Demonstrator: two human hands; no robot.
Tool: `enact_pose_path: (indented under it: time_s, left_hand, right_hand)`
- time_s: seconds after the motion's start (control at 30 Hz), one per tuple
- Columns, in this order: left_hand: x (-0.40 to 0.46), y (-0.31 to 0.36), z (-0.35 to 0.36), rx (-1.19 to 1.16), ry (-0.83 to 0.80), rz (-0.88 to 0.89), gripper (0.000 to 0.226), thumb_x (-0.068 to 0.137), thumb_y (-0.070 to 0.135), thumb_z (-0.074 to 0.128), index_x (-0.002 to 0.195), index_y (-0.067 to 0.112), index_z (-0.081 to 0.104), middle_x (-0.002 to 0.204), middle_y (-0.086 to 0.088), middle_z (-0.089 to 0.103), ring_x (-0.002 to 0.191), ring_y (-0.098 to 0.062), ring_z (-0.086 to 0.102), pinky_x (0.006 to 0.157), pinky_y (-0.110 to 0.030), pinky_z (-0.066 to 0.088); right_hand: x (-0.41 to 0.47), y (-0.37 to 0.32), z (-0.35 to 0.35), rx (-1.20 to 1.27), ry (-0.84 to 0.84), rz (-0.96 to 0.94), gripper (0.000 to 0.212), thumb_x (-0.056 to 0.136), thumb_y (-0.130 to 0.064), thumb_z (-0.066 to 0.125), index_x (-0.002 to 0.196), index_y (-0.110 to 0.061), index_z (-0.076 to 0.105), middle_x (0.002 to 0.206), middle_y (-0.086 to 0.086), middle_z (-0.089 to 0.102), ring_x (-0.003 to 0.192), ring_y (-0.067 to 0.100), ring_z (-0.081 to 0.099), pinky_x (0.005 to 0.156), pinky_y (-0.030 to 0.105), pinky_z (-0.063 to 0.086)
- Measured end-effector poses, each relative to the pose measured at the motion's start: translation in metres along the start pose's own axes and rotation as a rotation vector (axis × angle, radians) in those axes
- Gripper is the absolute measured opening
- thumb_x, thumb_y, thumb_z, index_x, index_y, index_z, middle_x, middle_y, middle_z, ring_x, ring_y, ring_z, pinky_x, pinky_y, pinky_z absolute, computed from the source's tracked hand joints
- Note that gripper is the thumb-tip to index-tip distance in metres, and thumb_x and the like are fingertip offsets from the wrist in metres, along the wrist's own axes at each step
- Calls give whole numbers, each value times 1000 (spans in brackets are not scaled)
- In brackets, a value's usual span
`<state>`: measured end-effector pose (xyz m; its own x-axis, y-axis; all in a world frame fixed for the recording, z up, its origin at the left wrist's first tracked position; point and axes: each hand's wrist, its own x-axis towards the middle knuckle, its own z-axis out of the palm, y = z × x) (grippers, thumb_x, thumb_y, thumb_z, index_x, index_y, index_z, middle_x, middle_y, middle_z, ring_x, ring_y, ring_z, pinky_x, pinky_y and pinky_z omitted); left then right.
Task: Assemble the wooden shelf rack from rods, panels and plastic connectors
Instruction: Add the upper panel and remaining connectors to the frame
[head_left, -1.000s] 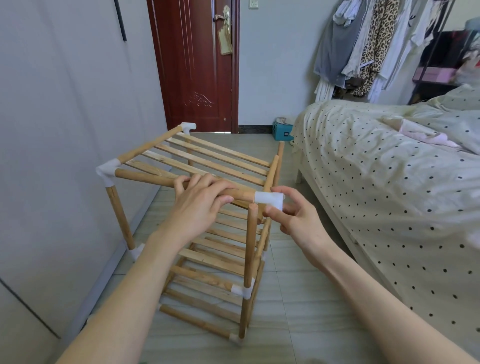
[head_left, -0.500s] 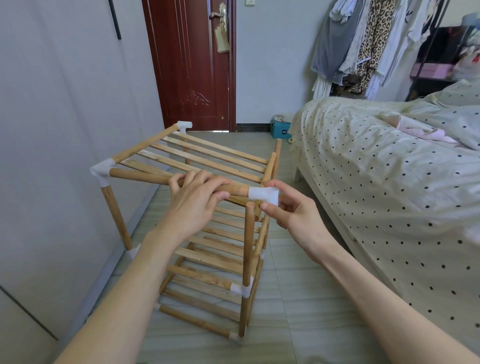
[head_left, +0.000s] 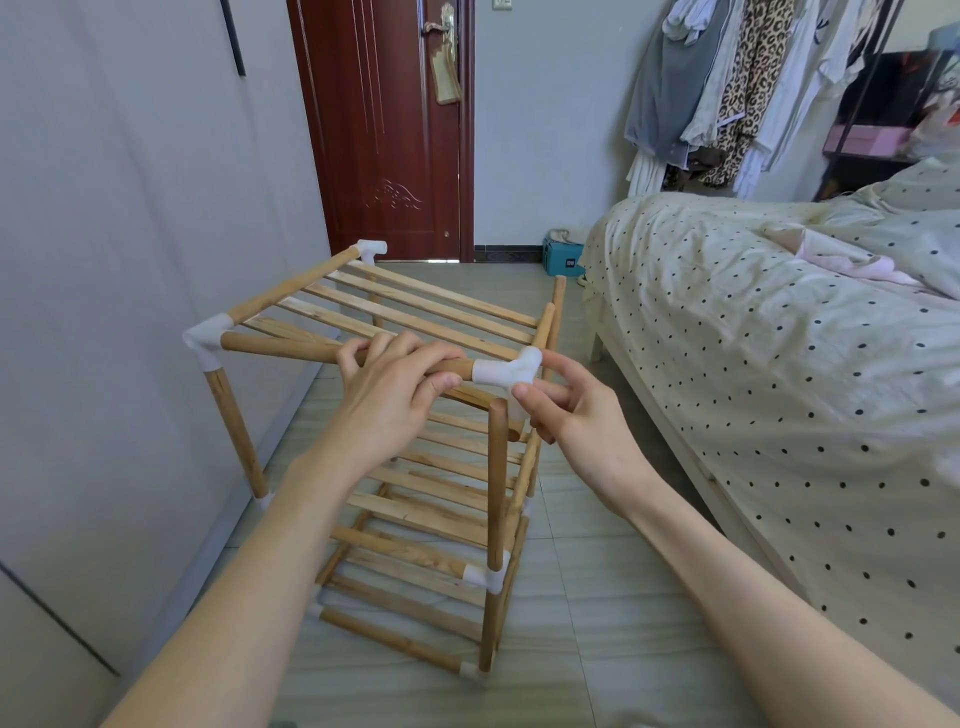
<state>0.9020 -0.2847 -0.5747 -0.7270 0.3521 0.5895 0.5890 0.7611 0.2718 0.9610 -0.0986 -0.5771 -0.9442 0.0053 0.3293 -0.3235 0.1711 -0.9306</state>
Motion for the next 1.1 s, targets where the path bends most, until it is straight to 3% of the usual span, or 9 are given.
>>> enact_pose_path:
  time_s: [0.13, 0.27, 0.43, 0.6, 0.73, 0.83, 0.9, 0.97, 1.1]
  left_hand:
    - [2, -1, -2, -47, 28, 6, 23, 95, 26, 49, 114, 30, 61, 90, 21, 41, 99, -4, 32, 87, -22, 9]
    - [4, -3, -2, -73, 29, -1, 22, 95, 23, 50, 113, 26, 63, 85, 26, 41, 97, -3, 33, 86, -20, 9]
    - [8, -3, 0, -80, 11, 15, 20, 95, 19, 49, 109, 29, 60, 88, 27, 41, 97, 1, 31, 88, -19, 9]
    - [10, -6, -1, -74, 16, 24, 22, 95, 17, 49, 103, 37, 55, 90, 27, 42, 96, 4, 30, 86, -19, 9]
    - [11, -10, -2, -51, 41, 3, 22, 95, 18, 49, 110, 30, 60, 98, 21, 44, 99, 0, 33, 87, -20, 10]
    - [10, -9, -2, -34, 29, 10, 23, 95, 17, 49, 112, 29, 61, 97, 20, 43, 99, 0, 31, 87, -20, 10]
    - [9, -7, -2, -16, 13, 23, 24, 95, 17, 49, 113, 29, 61, 96, 20, 42, 98, 0, 31, 87, -21, 10]
    - [8, -7, -3, -14, -16, 30, 25, 95, 19, 49, 114, 29, 61, 93, 21, 41, 98, -1, 31, 86, -21, 10]
    - [8, -8, -6, -17, -77, 20, 26, 96, 21, 48, 118, 31, 60, 85, 26, 38, 99, -3, 33, 86, -21, 10]
  right_hand:
    - [4, -3, 3, 79, -8, 23, 31, 90, -19, 60, 116, -27, 45, 61, -11, 68, 50, 0, 49, 52, 11, 42]
    - [5, -5, 7, 80, -29, -7, 31, 90, -16, 59, 106, -37, 43, 60, -12, 68, 49, -2, 54, 52, 9, 43]
    - [8, -4, 7, 65, 4, 5, 51, 90, -18, 60, 134, -22, 37, 60, -9, 67, 50, -2, 53, 55, 9, 44]
    - [1, 8, 11, 24, -81, 125, 69, 85, -18, 66, 143, -21, 28, 96, 6, 71, 64, -6, 59, 59, 6, 44]
    - [-3, 15, 11, -92, -116, 159, 18, 90, -13, 59, 108, -8, 63, 105, 23, 65, 60, -5, 51, 56, 6, 40]
    - [-5, 15, 8, -62, -107, 156, 11, 91, -10, 58, 98, -6, 65, 88, 22, 63, 53, -5, 49, 52, 8, 39]
    - [-6, 16, 8, -69, -112, 147, 12, 91, -11, 58, 98, -5, 66, 73, 7, 58, 52, -4, 48, 51, 9, 39]
    - [-6, 17, 9, -66, -100, 150, 14, 91, -12, 58, 98, -3, 67, 67, 0, 55, 52, -2, 48, 51, 11, 39]
    - [-6, 18, 12, -61, -66, 173, 15, 90, -13, 60, 95, -1, 68, 64, 0, 57, 52, 2, 48, 52, 15, 40]
